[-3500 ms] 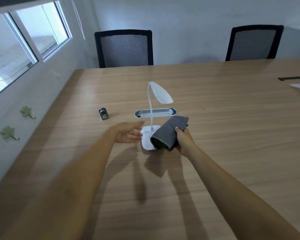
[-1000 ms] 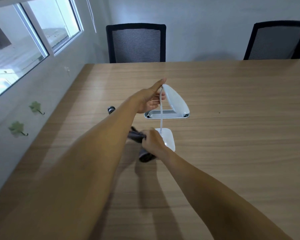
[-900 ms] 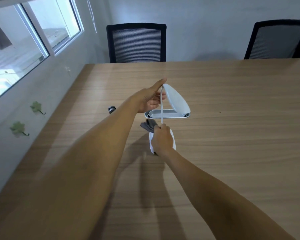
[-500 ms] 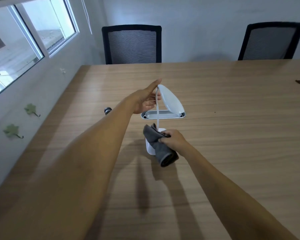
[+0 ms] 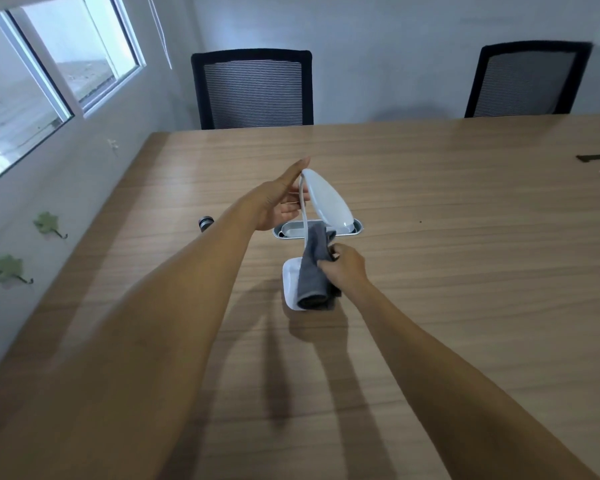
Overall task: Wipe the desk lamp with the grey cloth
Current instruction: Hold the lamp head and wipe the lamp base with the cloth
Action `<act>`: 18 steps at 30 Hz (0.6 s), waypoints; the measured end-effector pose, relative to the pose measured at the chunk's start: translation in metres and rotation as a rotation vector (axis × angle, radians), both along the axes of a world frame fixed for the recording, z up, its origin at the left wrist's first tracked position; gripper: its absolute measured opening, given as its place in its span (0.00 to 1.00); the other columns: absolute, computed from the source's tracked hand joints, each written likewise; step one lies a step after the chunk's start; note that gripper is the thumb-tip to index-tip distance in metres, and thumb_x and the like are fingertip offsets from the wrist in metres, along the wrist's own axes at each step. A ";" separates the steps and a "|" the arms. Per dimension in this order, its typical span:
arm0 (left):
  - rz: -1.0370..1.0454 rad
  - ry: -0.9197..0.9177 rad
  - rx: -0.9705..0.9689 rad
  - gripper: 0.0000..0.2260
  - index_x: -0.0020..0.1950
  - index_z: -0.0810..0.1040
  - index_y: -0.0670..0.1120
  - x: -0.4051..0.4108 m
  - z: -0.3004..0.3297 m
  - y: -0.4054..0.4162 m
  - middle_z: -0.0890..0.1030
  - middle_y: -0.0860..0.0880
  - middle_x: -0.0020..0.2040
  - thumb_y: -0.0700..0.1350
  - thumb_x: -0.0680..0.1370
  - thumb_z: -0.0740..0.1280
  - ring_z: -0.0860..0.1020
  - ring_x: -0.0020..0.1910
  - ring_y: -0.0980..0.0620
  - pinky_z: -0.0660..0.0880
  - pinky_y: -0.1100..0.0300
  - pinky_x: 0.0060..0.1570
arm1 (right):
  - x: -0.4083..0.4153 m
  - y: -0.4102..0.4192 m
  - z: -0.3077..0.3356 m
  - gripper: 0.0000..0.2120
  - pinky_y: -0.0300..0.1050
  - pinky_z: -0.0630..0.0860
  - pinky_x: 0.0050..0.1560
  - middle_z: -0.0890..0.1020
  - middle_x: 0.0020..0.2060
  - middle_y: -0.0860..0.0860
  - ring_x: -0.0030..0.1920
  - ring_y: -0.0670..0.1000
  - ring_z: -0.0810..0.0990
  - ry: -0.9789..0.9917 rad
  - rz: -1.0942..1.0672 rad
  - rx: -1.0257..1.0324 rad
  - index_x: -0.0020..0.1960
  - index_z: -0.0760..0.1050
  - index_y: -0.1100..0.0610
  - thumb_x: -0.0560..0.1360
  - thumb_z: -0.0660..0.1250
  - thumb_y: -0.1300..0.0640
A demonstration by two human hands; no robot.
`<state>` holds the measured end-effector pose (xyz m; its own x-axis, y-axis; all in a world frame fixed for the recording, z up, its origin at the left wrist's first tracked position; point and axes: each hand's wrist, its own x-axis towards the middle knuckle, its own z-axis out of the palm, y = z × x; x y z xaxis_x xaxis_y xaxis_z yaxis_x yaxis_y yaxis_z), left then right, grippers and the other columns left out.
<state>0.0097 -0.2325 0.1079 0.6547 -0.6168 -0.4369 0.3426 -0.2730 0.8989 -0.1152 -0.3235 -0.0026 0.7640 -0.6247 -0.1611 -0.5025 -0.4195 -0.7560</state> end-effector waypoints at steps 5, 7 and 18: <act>0.003 0.002 -0.002 0.24 0.48 0.77 0.44 -0.002 0.003 -0.001 0.79 0.44 0.64 0.65 0.71 0.67 0.77 0.64 0.48 0.73 0.55 0.66 | -0.011 -0.024 -0.013 0.10 0.43 0.68 0.41 0.82 0.49 0.62 0.52 0.63 0.80 0.191 -0.044 -0.147 0.50 0.78 0.64 0.71 0.63 0.63; 0.014 0.005 -0.002 0.24 0.47 0.76 0.44 -0.003 0.003 -0.001 0.79 0.43 0.64 0.65 0.71 0.67 0.77 0.64 0.48 0.73 0.55 0.66 | -0.011 -0.038 -0.003 0.07 0.41 0.68 0.38 0.81 0.43 0.62 0.46 0.61 0.79 0.143 -0.129 -0.105 0.45 0.78 0.62 0.70 0.62 0.63; 0.003 0.012 -0.001 0.24 0.47 0.76 0.43 -0.003 0.002 -0.001 0.80 0.43 0.61 0.65 0.72 0.66 0.78 0.62 0.47 0.71 0.54 0.67 | 0.000 -0.018 -0.015 0.10 0.43 0.69 0.39 0.82 0.50 0.62 0.50 0.62 0.80 0.095 -0.215 -0.001 0.50 0.78 0.65 0.74 0.62 0.61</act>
